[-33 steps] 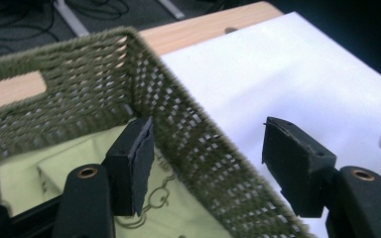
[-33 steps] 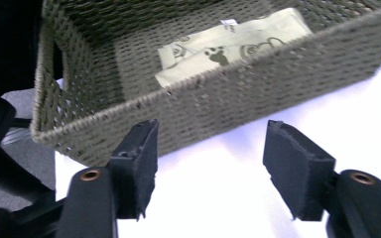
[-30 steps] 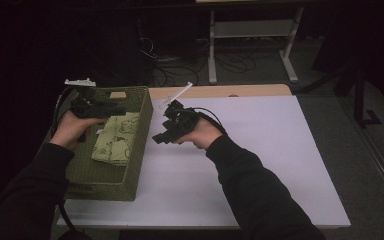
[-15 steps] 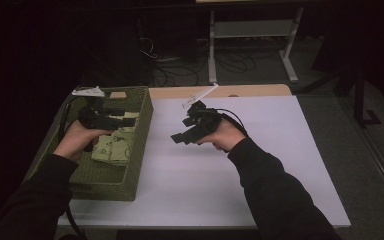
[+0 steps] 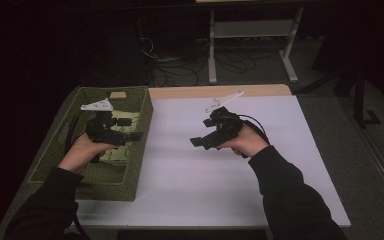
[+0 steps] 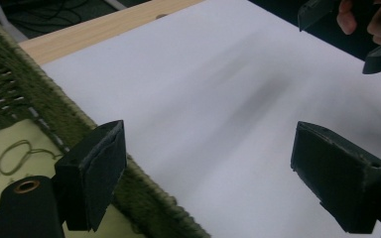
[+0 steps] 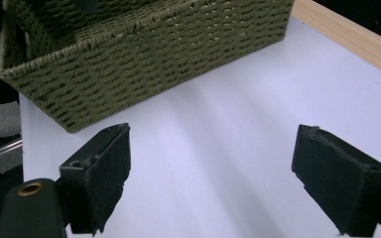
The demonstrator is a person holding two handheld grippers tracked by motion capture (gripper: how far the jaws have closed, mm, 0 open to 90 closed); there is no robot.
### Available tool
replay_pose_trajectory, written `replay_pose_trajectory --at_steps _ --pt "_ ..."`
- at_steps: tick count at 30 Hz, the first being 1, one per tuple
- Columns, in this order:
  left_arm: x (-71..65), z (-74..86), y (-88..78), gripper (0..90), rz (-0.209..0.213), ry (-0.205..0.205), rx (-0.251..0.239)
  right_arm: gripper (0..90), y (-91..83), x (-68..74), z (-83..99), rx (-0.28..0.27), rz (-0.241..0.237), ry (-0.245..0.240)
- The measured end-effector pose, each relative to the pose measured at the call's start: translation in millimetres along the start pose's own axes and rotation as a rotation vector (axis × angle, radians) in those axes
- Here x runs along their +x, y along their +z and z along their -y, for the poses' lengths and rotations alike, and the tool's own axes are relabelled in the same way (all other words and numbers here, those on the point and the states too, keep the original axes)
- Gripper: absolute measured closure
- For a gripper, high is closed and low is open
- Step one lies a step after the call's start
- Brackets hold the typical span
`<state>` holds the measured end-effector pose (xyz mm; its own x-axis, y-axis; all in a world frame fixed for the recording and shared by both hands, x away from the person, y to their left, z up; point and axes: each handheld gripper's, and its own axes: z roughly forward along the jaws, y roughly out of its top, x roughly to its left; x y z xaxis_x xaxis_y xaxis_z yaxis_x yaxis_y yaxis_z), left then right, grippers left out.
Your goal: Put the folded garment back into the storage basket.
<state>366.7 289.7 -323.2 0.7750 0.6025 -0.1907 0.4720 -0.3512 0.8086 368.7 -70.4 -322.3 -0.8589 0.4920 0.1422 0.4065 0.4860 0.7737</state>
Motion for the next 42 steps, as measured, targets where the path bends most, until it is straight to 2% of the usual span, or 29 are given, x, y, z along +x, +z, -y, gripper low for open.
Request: replay_pose_trajectory --at_steps 5,15,20,24,35,42 --pt "-10.7 6.0 4.7 10.0 0.007 0.022 0.01 13.2 -10.6 -3.5 13.8 -0.01 0.036 0.013" --pt "-27.6 18.1 8.2 2.1 0.031 0.046 0.025 5.4 -29.3 -3.3 41.5 -0.019 0.071 0.022" --pt "-31.4 24.2 6.9 1.8 0.043 0.045 0.017 4.1 -38.1 -3.2 56.2 -0.027 0.081 0.034" --pt "-34.2 27.4 6.5 1.1 0.048 0.054 0.024 2.0 -42.6 -1.5 68.1 -0.014 0.078 0.019" --pt "-39.1 29.7 3.9 0.8 0.069 0.071 0.019 0.8 -67.4 -4.0 96.9 -0.03 0.112 0.045" --pt "-41.0 30.3 1.1 0.8 0.077 0.077 0.015 0.8 -76.0 -6.4 113.0 -0.035 0.14 0.061"
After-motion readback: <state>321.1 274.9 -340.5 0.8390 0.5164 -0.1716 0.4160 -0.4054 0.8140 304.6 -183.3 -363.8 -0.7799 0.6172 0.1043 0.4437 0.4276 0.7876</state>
